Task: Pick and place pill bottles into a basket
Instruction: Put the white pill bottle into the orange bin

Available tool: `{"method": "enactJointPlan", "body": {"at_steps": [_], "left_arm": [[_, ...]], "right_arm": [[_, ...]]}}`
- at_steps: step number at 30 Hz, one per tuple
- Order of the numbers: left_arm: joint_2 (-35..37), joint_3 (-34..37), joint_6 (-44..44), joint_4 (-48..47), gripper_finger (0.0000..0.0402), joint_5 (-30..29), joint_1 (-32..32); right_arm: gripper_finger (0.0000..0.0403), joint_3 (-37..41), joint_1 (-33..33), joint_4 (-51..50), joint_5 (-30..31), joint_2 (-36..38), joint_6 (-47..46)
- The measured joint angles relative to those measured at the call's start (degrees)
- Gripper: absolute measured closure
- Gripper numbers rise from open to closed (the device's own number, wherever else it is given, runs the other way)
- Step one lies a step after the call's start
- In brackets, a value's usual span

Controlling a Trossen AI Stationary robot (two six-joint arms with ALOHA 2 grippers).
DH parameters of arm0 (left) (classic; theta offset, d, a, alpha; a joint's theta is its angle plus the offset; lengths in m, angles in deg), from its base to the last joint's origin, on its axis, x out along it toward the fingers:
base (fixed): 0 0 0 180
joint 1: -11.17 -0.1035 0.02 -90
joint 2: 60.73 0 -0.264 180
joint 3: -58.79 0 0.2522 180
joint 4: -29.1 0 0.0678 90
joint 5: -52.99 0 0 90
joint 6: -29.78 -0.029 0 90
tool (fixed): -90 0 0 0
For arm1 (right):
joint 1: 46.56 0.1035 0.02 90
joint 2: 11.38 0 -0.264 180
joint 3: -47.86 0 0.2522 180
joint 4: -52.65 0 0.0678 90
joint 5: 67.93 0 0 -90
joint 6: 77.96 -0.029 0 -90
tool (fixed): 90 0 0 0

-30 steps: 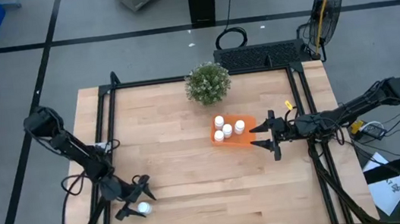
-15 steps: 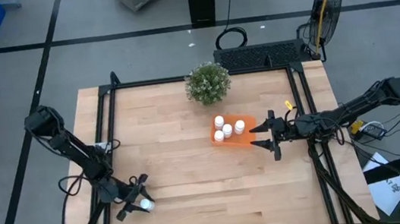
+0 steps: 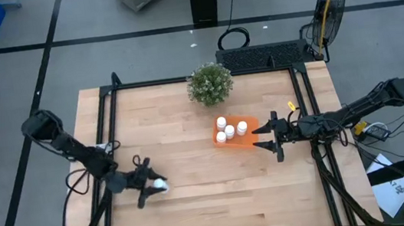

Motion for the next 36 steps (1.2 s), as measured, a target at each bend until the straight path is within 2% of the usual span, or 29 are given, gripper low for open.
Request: {"method": "enactJointPlan", "body": {"at_steps": [3,6,14,21,26,32,36], "left_arm": [[0.00,-0.07,-6.14,6.78,0.0227,4.66,-4.51],[0.04,-2.19,-10.24,7.53,0.0219,10.44,-8.84],[-4.50,-13.97,-19.68,5.86,0.0228,13.96,-19.02],[-14.31,-26.63,-25.15,4.70,0.0219,22.85,-29.26],[-23.10,-38.02,-23.97,4.72,0.0225,33.55,-36.24],[-34.82,-50.79,-23.71,1.65,0.0223,34.74,-41.45],[-41.88,-58.11,-22.85,1.70,0.0246,36.12,-43.84]], "right_arm": [[0.0192,0.00,0.00,-0.01,-0.02,0.00,0.00],[0.0192,0.00,0.00,-0.02,-0.01,0.00,0.00],[0.0192,0.00,-0.01,-0.01,-0.01,-0.01,0.00],[0.0192,0.00,-0.02,-0.02,0.00,-0.02,0.01],[0.0192,0.00,-0.01,0.00,-0.01,-0.01,0.00],[0.0192,0.00,0.00,0.00,0.00,0.00,0.00],[0.0192,0.00,-0.01,0.00,-0.02,-0.01,0.00]]}}
